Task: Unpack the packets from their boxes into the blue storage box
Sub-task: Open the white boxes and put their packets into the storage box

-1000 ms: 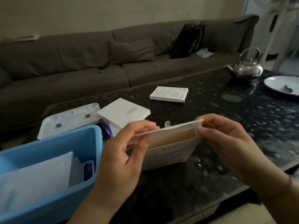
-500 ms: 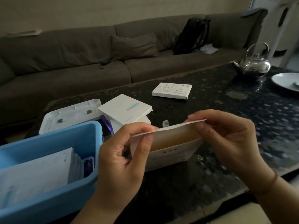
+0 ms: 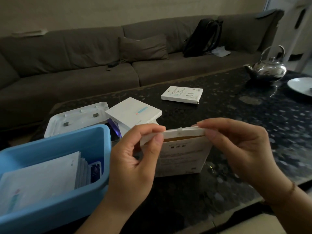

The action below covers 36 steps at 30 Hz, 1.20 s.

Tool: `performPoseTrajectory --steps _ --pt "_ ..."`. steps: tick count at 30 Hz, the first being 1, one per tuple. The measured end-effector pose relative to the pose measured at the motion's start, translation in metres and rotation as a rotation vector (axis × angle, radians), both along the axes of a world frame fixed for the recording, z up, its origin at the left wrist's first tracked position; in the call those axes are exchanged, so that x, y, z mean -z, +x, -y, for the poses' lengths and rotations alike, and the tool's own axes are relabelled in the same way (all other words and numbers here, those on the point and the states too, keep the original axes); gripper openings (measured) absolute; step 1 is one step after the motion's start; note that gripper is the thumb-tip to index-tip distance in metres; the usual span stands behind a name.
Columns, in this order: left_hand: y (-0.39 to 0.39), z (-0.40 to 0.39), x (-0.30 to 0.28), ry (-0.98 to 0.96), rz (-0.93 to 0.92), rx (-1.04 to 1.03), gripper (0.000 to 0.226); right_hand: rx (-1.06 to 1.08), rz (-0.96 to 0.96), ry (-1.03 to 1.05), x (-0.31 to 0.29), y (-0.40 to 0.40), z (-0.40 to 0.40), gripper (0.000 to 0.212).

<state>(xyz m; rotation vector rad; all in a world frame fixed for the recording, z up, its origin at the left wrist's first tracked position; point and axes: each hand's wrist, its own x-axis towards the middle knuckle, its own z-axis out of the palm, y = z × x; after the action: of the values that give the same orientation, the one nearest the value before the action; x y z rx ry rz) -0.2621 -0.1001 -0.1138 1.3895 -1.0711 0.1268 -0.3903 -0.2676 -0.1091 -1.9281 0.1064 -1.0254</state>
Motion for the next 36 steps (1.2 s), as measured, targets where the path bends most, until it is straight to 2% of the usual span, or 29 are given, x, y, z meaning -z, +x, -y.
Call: performPoseTrajectory --steps 8,11,14,19,26,30,32,34,36 --pt "0.006 0.002 0.006 0.026 0.161 -0.011 0.016 -0.05 -0.045 -0.02 -0.001 -0.004 0.004 0.019" --pt "0.01 0.002 0.008 0.029 0.222 -0.024 0.018 0.015 -0.022 -0.24 -0.004 0.0 0.003 0.018" --pt "0.012 0.003 0.008 0.026 0.198 -0.025 0.02 0.101 0.023 -0.457 -0.003 0.005 0.004 0.02" --pt "0.011 0.001 0.006 0.068 0.209 -0.046 0.015 0.047 0.067 -0.491 0.001 0.007 0.009 0.018" --pt "0.007 0.004 0.005 0.111 0.254 -0.049 0.018 0.181 0.063 -0.727 -0.003 0.011 0.002 0.027" --pt "0.006 0.003 0.002 0.101 0.251 -0.018 0.017 0.138 0.126 -0.745 0.0 0.02 -0.008 0.014" --pt "0.006 0.003 0.001 0.1 0.245 -0.019 0.014 0.171 0.148 -0.822 0.004 0.02 -0.006 0.012" --pt "0.006 0.003 0.0 0.099 0.237 -0.029 0.013 0.188 0.164 -0.958 0.008 0.02 -0.003 0.016" --pt "0.006 0.003 -0.001 0.107 0.215 -0.04 0.013 0.179 0.171 -1.046 0.013 0.02 0.002 0.029"
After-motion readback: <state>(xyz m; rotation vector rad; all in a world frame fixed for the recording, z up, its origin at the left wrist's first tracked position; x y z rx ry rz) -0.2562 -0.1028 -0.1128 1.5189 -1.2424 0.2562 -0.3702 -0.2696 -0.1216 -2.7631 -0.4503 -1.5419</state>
